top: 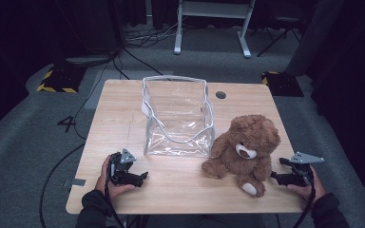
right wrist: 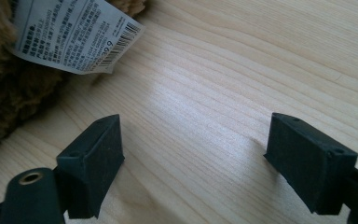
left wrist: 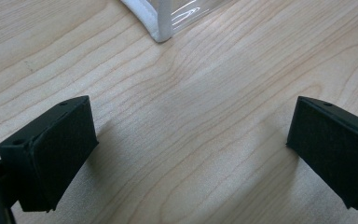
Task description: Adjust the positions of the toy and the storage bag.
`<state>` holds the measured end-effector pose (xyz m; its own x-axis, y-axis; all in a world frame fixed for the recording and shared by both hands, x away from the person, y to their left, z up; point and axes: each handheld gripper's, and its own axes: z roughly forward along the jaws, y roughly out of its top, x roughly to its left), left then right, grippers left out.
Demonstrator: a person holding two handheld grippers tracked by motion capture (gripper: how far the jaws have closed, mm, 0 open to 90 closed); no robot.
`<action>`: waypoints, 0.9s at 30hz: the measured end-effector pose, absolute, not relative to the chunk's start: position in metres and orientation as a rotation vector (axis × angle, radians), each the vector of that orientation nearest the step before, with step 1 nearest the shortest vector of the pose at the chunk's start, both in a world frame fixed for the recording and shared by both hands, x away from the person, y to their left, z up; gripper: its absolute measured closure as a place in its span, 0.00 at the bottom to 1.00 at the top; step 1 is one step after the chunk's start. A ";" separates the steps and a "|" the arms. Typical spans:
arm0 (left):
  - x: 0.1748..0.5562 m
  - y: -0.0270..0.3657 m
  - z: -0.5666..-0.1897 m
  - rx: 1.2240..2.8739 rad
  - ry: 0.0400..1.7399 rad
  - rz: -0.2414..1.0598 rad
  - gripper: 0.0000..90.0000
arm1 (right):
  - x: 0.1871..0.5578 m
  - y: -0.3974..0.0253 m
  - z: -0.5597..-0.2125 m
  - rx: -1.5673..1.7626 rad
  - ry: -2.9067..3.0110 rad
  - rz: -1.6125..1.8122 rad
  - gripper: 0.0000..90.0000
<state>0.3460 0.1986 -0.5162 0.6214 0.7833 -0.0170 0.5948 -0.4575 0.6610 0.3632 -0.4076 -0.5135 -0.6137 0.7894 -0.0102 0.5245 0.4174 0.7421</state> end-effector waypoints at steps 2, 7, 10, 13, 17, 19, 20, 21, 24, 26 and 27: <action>0.346 0.199 -0.516 2.208 1.076 0.385 0.02 | 0.363 -0.408 -0.513 1.127 2.324 1.018 0.20; 0.346 0.199 -0.516 2.208 1.076 0.385 0.01 | 0.361 -0.413 -0.505 1.118 2.321 1.051 0.20; 0.346 0.199 -0.516 2.208 1.076 0.385 0.01 | 0.358 -0.414 -0.492 1.095 2.290 1.072 0.21; 0.346 0.199 -0.516 2.208 1.076 0.385 0.02 | 0.355 -0.413 -0.480 1.057 2.279 1.109 0.21; 0.346 0.199 -0.516 2.208 1.076 0.385 0.02 | 0.352 -0.411 -0.470 1.025 2.265 1.126 0.21; 0.346 0.199 -0.516 2.208 1.076 0.385 0.02 | 0.351 -0.409 -0.462 1.004 2.251 1.154 0.21; 0.346 0.199 -0.516 2.208 1.076 0.385 0.02 | 0.351 -0.409 -0.459 0.999 2.251 1.158 0.21; 0.346 0.199 -0.516 2.208 1.076 0.384 0.02 | 0.351 -0.408 -0.457 0.992 2.246 1.162 0.21; 0.346 0.199 -0.516 2.208 1.076 0.385 0.02 | 0.349 -0.407 -0.451 0.979 2.240 1.178 0.21; 0.346 0.199 -0.516 2.208 1.076 0.384 0.01 | 0.348 -0.405 -0.446 0.966 2.233 1.196 0.21; 0.346 0.199 -0.516 2.208 1.076 0.384 0.01 | 0.348 -0.405 -0.446 0.966 2.233 1.196 0.21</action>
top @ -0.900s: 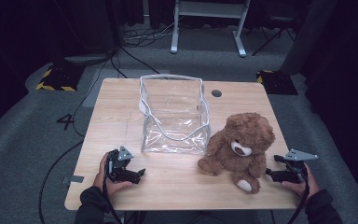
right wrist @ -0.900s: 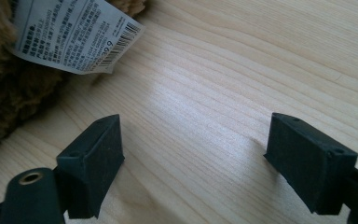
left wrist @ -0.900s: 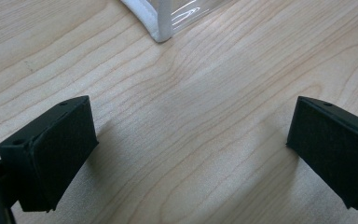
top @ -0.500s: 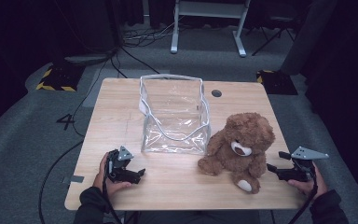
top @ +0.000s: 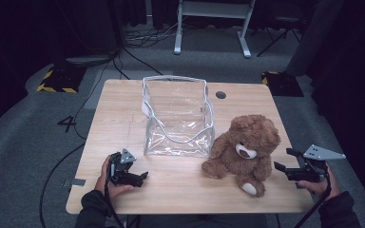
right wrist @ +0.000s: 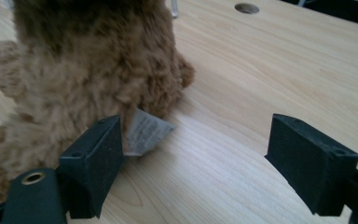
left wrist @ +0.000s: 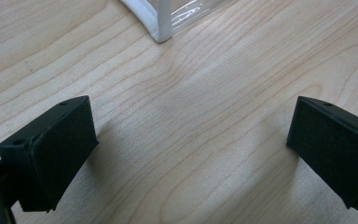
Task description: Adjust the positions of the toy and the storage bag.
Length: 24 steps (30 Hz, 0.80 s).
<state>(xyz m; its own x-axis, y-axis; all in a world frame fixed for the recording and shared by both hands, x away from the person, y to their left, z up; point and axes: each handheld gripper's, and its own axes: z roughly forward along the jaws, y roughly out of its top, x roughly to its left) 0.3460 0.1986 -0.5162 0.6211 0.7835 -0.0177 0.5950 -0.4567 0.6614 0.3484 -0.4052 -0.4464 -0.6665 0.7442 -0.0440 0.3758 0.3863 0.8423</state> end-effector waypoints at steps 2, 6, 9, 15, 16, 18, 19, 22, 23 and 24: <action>0.346 0.199 -0.516 2.208 1.076 0.385 0.02 | 0.348 -0.402 -0.441 0.941 2.234 1.210 0.21; 0.346 0.199 -0.516 2.208 1.076 0.384 0.02 | 0.348 -0.398 -0.436 0.919 2.234 1.220 0.21; 0.346 0.199 -0.516 2.209 1.076 0.385 0.02 | 0.348 -0.394 -0.432 0.898 2.236 1.226 0.20; 0.346 0.199 -0.516 2.208 1.076 0.384 0.02 | 0.350 -0.385 -0.427 0.865 2.233 1.247 0.20; 0.346 0.199 -0.516 2.208 1.076 0.384 0.02 | 0.351 -0.380 -0.425 0.852 2.241 1.247 0.20; 0.346 0.199 -0.516 2.208 1.076 0.385 0.01 | 0.353 -0.377 -0.424 0.846 2.245 1.247 0.20; 0.346 0.199 -0.516 2.208 1.076 0.384 0.01 | 0.353 -0.374 -0.424 0.844 2.247 1.250 0.20; 0.346 0.199 -0.516 2.208 1.076 0.384 0.02 | 0.356 -0.368 -0.424 0.825 2.256 1.252 0.20; 0.346 0.199 -0.516 2.209 1.076 0.384 0.02 | 0.357 -0.365 -0.424 0.816 2.262 1.252 0.20; 0.346 0.199 -0.516 2.208 1.076 0.384 0.02 | 0.358 -0.363 -0.423 0.809 2.267 1.251 0.20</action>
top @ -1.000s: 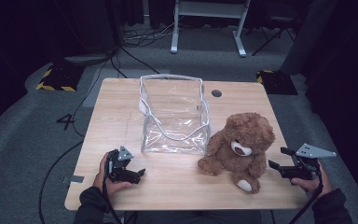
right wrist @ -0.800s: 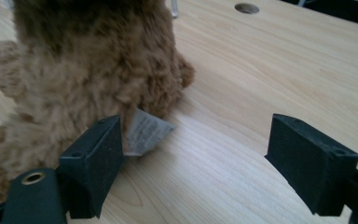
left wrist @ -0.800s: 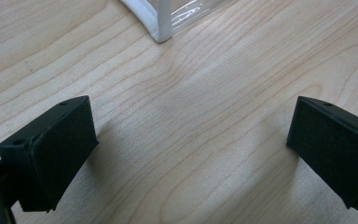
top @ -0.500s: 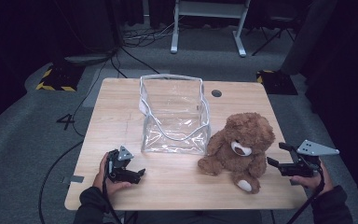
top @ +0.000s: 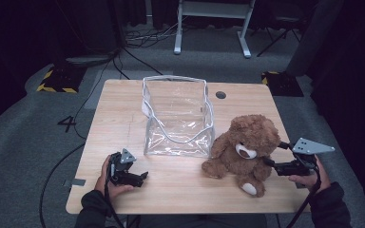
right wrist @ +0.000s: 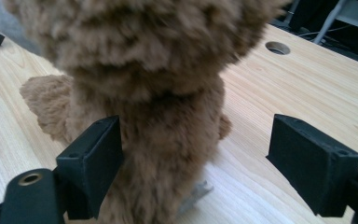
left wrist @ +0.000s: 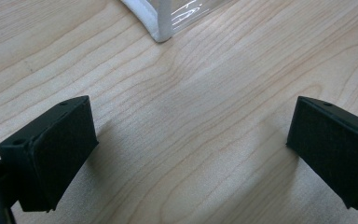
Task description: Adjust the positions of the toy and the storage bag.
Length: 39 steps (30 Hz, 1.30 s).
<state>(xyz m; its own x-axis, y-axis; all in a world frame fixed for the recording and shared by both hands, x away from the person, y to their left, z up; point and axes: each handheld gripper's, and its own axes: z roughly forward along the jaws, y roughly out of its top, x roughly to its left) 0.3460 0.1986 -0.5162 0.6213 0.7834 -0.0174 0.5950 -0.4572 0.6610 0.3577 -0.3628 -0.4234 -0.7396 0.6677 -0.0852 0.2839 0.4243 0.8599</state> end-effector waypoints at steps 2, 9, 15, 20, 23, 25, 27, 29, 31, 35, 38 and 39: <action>0.346 0.199 -0.516 2.208 1.076 0.384 0.01 | 0.359 -0.358 -0.423 0.798 2.277 1.257 0.20; 0.346 0.199 -0.516 2.209 1.076 0.384 0.02 | 0.367 -0.344 -0.423 0.776 2.291 1.263 0.20; 0.346 0.199 -0.516 2.208 1.076 0.384 0.01 | 0.374 -0.335 -0.425 0.779 2.314 1.296 0.20; 0.346 0.199 -0.516 2.209 1.076 0.384 0.02 | 0.377 -0.323 -0.427 0.785 2.341 1.275 0.19; 0.346 0.199 -0.516 2.208 1.076 0.384 0.02 | 0.377 -0.315 -0.429 0.779 2.351 1.273 0.19; 0.346 0.199 -0.516 2.208 1.076 0.384 0.01 | 0.378 -0.311 -0.430 0.778 2.350 1.263 0.18; 0.346 0.199 -0.516 2.208 1.076 0.384 0.02 | 0.378 -0.305 -0.433 0.785 2.339 1.249 0.20; 0.346 0.199 -0.516 2.208 1.076 0.384 0.02 | 0.377 -0.302 -0.435 0.772 2.334 1.233 0.24; 0.346 0.199 -0.516 2.208 1.076 0.384 0.02 | 0.375 -0.300 -0.438 0.759 2.329 1.222 0.29; 0.345 0.197 -0.516 2.193 1.109 0.397 0.01 | 0.371 -0.304 -0.440 0.743 2.313 1.226 0.46; 0.345 0.191 -0.516 2.160 1.184 0.426 0.02 | 0.368 -0.308 -0.441 0.750 2.309 1.252 0.53; 0.345 0.191 -0.516 2.160 1.184 0.426 0.01 | 0.368 -0.308 -0.441 0.750 2.309 1.252 0.53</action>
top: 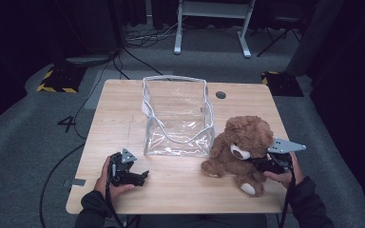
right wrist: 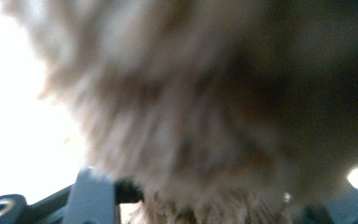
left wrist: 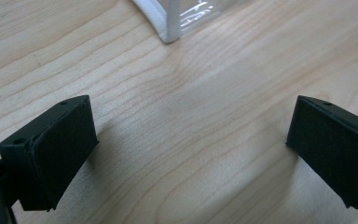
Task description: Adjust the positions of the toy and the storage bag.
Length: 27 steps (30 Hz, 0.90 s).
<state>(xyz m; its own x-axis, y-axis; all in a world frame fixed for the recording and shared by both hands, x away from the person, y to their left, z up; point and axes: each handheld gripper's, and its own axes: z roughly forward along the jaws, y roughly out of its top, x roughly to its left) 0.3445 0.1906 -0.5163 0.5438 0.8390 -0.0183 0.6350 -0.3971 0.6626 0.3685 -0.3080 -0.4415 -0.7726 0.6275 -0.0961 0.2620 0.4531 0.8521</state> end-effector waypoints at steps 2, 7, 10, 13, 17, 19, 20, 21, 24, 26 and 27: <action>0.344 0.190 -0.516 2.156 1.197 0.422 0.01 | 0.364 -0.313 -0.443 0.745 2.297 1.263 0.57; 0.345 0.195 -0.514 2.132 1.198 0.429 0.10 | 0.359 -0.322 -0.444 0.753 2.279 1.296 0.62; 0.347 0.200 -0.513 2.087 1.200 0.390 0.19 | 0.357 -0.329 -0.444 0.758 2.267 1.311 0.63; 0.350 0.204 -0.509 2.073 1.160 0.380 0.18 | 0.354 -0.337 -0.443 0.775 2.251 1.313 0.64; 0.358 0.206 -0.504 2.045 1.151 0.405 0.23 | 0.350 -0.346 -0.442 0.785 2.243 1.302 0.64; 0.365 0.206 -0.500 2.045 1.140 0.425 0.24 | 0.348 -0.351 -0.441 0.791 2.234 1.301 0.64; 0.367 0.206 -0.499 2.040 1.144 0.431 0.24 | 0.347 -0.353 -0.441 0.792 2.233 1.299 0.64; 0.369 0.206 -0.498 2.034 1.147 0.451 0.25 | 0.347 -0.354 -0.441 0.794 2.232 1.295 0.64; 0.375 0.210 -0.497 2.020 1.179 0.438 0.26 | 0.346 -0.359 -0.441 0.796 2.226 1.292 0.64; 0.377 0.212 -0.495 2.012 1.195 0.480 0.26 | 0.346 -0.362 -0.441 0.806 2.220 1.295 0.64; 0.378 0.213 -0.494 2.001 1.199 0.482 0.27 | 0.346 -0.363 -0.441 0.812 2.219 1.296 0.64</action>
